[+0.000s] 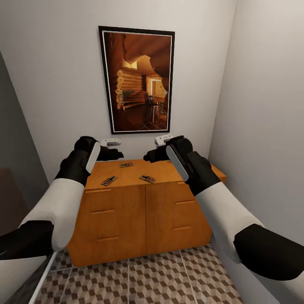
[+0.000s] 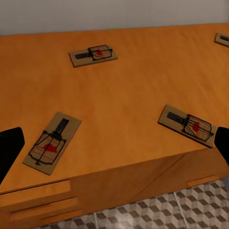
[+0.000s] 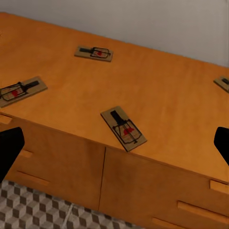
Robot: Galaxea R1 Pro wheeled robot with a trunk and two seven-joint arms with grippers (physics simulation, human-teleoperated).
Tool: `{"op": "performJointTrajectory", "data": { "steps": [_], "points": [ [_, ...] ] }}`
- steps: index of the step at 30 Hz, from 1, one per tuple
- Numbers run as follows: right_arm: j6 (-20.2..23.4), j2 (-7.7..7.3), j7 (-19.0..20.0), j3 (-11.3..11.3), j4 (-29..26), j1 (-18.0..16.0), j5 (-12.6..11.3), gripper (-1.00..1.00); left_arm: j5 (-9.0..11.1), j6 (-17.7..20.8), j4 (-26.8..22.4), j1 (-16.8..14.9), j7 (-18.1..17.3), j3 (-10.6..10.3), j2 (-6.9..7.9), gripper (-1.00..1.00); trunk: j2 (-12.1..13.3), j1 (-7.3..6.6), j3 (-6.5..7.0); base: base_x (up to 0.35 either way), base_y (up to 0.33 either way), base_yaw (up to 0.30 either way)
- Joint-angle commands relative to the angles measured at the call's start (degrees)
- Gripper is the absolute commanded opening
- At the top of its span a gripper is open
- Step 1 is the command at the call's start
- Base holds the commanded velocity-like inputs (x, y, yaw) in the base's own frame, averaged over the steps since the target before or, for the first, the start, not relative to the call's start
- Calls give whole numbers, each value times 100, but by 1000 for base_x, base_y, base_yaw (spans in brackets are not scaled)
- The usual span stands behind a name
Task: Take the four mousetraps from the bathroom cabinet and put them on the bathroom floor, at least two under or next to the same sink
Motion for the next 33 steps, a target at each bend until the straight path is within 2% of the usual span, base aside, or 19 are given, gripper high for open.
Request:
{"op": "performJointTrajectory", "data": {
  "steps": [1,18,21,26,33],
  "points": [
    [21,0,-13,4,-6,-5,-21,100,31,23,-3,-4,12,4,-1,100,-4,0,-7,0,0,0],
    [21,-31,42,63,-191,8,-98,100,60,23,5,-4,6,4,-24,100,-4,0,-7,0,0,0],
    [21,-71,48,159,-164,10,-101,100,61,23,6,-4,6,4,-27,100,-4,0,-7,0,0,0],
    [21,-114,77,446,-36,12,-132,100,63,23,7,-4,6,0,-33,100,-4,0,-7,0,0,0],
    [21,-118,96,531,195,12,-161,100,63,23,7,-4,6,-2,-42,100,-4,0,-7,0,0,0]
  ]
}}
